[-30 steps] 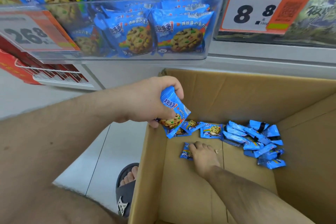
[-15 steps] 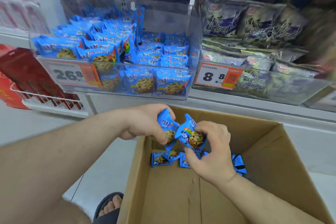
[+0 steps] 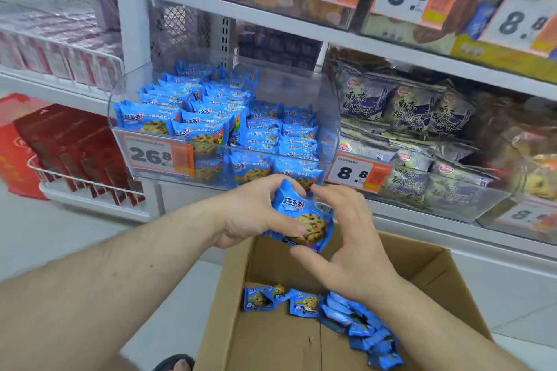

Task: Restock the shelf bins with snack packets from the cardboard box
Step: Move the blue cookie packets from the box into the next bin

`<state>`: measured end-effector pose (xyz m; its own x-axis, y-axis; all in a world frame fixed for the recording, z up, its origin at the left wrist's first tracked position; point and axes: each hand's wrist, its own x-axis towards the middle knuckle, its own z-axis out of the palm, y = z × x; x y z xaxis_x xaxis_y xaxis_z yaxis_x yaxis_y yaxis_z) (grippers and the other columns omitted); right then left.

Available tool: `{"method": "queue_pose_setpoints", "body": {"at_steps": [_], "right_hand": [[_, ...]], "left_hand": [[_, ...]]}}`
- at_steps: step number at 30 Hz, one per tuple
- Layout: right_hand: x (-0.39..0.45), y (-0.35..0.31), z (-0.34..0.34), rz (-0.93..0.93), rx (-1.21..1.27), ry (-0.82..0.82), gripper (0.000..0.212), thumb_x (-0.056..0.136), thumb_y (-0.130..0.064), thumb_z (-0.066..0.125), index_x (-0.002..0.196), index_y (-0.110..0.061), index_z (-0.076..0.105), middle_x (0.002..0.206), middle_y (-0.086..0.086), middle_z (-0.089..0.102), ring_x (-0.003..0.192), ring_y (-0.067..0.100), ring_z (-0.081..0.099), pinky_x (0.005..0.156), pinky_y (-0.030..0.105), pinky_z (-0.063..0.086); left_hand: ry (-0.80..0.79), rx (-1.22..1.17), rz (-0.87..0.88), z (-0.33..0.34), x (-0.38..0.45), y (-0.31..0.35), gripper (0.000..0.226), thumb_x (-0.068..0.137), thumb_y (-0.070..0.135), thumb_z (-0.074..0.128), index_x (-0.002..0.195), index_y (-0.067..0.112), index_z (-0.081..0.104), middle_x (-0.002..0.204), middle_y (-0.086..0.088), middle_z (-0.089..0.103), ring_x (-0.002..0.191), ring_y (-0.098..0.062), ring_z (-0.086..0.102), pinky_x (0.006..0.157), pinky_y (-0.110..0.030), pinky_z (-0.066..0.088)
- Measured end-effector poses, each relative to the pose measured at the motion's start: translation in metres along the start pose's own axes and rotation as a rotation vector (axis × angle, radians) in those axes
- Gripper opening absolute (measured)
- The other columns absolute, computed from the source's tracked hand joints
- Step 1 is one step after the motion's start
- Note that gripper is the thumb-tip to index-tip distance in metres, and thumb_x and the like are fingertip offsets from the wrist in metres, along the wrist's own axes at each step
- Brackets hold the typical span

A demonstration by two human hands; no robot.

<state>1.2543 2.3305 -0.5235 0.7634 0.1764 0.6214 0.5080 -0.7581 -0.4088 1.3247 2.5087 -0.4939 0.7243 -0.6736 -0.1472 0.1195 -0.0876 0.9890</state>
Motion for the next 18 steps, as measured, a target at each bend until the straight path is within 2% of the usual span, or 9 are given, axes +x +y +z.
{"method": "queue_pose_setpoints", "body": {"at_steps": [3,6,8,11,14,16,18], "right_hand": [[0.026,-0.004,-0.018,0.107,0.098,-0.073,0.077,0.066,-0.053,0.072,0.134,-0.036,0.041,0.127,-0.012,0.046,0.12,0.005,0.047,0.104,0.021,0.036],[0.051,-0.012,-0.032,0.194,0.104,-0.273,0.085,0.057,-0.066,0.069,0.132,-0.053,0.031,0.134,-0.025,0.043,0.125,-0.01,0.04,0.103,0.007,0.029],[0.068,-0.015,-0.037,0.185,0.033,-0.399,0.092,0.055,-0.071,0.067,0.137,-0.053,0.029,0.137,-0.026,0.043,0.127,-0.013,0.038,0.106,0.01,0.029],[0.093,-0.024,-0.037,0.081,-0.013,-0.45,0.084,0.062,-0.066,0.068,0.137,-0.034,0.049,0.129,-0.019,0.056,0.119,-0.005,0.05,0.102,0.025,0.042],[0.115,-0.038,-0.038,0.033,-0.015,-0.437,0.057,0.069,-0.05,0.075,0.122,-0.034,0.06,0.108,-0.019,0.066,0.1,-0.001,0.061,0.087,0.025,0.049],[0.127,-0.042,-0.037,0.029,-0.036,-0.439,0.051,0.071,-0.037,0.078,0.119,-0.035,0.061,0.101,-0.019,0.068,0.092,-0.002,0.062,0.079,0.022,0.049],[0.139,-0.043,-0.033,0.065,-0.02,-0.436,0.052,0.072,-0.032,0.078,0.12,-0.036,0.061,0.101,-0.02,0.068,0.09,-0.004,0.063,0.078,0.021,0.049]], "left_hand": [[0.065,-0.025,0.084,-0.007,-0.006,0.013,0.045,0.074,-0.013,0.074,0.102,0.017,0.057,0.089,-0.006,0.066,0.076,-0.017,0.064,0.068,-0.024,0.053],[0.053,-0.051,0.19,-0.014,-0.013,0.024,0.042,0.074,-0.007,0.077,0.099,0.02,0.057,0.086,-0.005,0.065,0.074,-0.018,0.063,0.064,-0.025,0.053],[0.05,-0.068,0.227,-0.019,-0.017,0.03,0.039,0.074,-0.002,0.078,0.096,0.024,0.058,0.086,-0.002,0.067,0.071,-0.015,0.063,0.055,-0.029,0.052],[0.08,-0.053,0.271,-0.026,-0.021,0.038,0.041,0.071,0.002,0.08,0.098,0.023,0.057,0.088,0.001,0.069,0.07,-0.014,0.064,0.053,-0.031,0.052],[0.183,0.003,0.347,-0.031,-0.02,0.042,0.044,0.071,0.0,0.082,0.098,0.026,0.059,0.092,0.0,0.069,0.073,-0.011,0.064,0.058,-0.027,0.053],[0.269,0.073,0.423,-0.033,-0.018,0.045,0.044,0.065,0.014,0.086,0.095,0.036,0.061,0.1,-0.001,0.069,0.086,-0.017,0.068,0.072,-0.034,0.057],[0.358,0.159,0.486,-0.036,-0.015,0.048,0.045,0.062,0.027,0.082,0.097,0.043,0.059,0.103,0.005,0.067,0.096,-0.019,0.068,0.085,-0.039,0.056]]}}
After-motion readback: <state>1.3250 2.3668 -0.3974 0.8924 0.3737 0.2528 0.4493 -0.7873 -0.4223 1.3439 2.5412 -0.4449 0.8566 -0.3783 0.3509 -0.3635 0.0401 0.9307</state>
